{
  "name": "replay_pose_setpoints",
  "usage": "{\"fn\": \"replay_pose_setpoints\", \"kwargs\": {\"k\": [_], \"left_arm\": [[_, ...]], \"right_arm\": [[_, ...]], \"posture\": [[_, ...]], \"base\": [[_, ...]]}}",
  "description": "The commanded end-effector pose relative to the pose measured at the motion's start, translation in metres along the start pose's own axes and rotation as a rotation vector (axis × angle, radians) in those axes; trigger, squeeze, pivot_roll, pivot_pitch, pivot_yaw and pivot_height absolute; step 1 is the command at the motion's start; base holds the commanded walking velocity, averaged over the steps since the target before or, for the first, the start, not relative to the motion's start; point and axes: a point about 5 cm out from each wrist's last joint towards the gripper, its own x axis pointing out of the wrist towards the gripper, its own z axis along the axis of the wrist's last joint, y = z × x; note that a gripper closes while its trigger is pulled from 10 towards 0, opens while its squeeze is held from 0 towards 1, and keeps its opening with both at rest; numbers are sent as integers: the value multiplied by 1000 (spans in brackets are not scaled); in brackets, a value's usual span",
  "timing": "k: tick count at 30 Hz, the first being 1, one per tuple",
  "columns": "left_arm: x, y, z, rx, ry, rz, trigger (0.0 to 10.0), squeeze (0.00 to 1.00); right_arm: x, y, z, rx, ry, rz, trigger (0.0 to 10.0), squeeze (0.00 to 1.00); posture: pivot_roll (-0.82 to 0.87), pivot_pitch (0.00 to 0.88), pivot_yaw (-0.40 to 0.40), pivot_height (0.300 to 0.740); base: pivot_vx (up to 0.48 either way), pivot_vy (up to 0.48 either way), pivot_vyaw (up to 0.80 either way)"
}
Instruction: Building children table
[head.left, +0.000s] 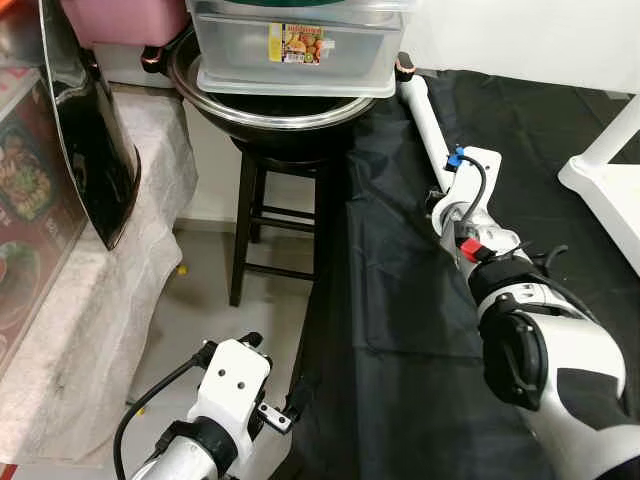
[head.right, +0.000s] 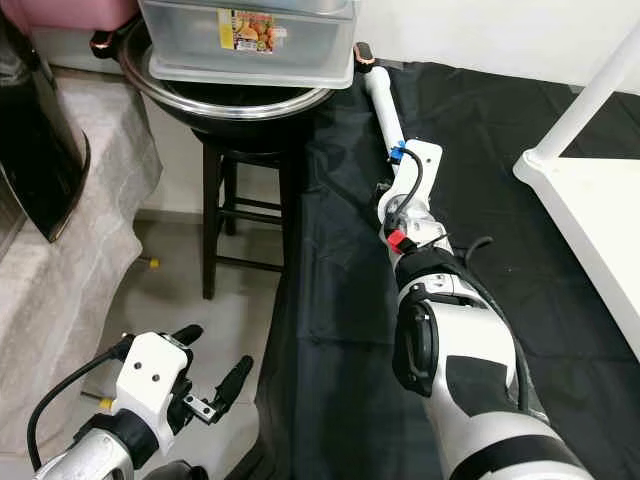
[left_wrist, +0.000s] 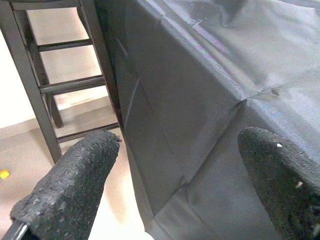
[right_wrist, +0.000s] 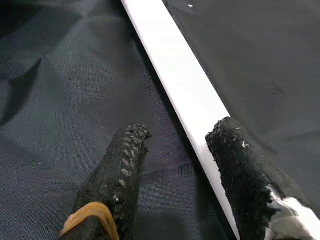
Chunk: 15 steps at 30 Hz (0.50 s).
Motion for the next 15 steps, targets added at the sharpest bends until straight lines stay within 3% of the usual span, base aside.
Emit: {"fn": "replay_pose_setpoints", "kwargs": {"k": [1, 6, 8, 15], "left_arm": [[-3, -3, -3, 3, 26, -15, 10000, 0], [-3, -4, -3, 1, 31, -22, 10000, 0], [-2, -4, -3, -1, 36, -27, 10000, 0], [-2, -4, -3, 1, 41, -34, 10000, 0]], "right_arm": [[1, -4, -3, 11, 17, -17, 10000, 0], [1, -6, 9, -6, -47, -15, 10000, 0], [0, -6, 27, -13, -113, -7, 10000, 0], [-2, -12, 49, -8, -175, -39, 10000, 0]], "posture": [[133, 209, -116, 740], [134, 206, -111, 740], [134, 206, -111, 740], [126, 214, -104, 740]], "base": [[0, 0, 0], [0, 0, 0], [0, 0, 0], [0, 0, 0]]}}
